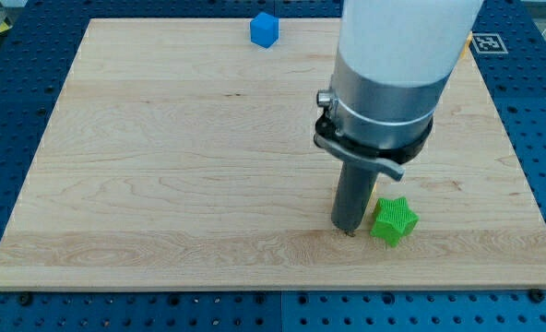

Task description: Push yellow heart below the blue triangle

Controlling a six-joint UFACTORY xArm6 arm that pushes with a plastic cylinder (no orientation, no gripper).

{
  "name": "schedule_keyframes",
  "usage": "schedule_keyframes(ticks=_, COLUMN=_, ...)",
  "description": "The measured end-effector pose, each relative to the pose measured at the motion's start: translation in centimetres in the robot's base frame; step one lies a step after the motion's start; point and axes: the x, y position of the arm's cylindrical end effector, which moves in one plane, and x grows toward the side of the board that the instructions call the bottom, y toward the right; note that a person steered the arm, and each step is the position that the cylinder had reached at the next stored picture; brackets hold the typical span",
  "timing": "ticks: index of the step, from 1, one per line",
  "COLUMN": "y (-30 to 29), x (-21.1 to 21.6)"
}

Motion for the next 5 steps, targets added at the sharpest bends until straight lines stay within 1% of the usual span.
schedule_keyframes(ticks=2, y=1.6, x=-2.2)
schedule_keyframes(ticks=4, y=1.5, x=-6.7)
schedule_keyframes(ticks=5, y=2.5, x=-8.2)
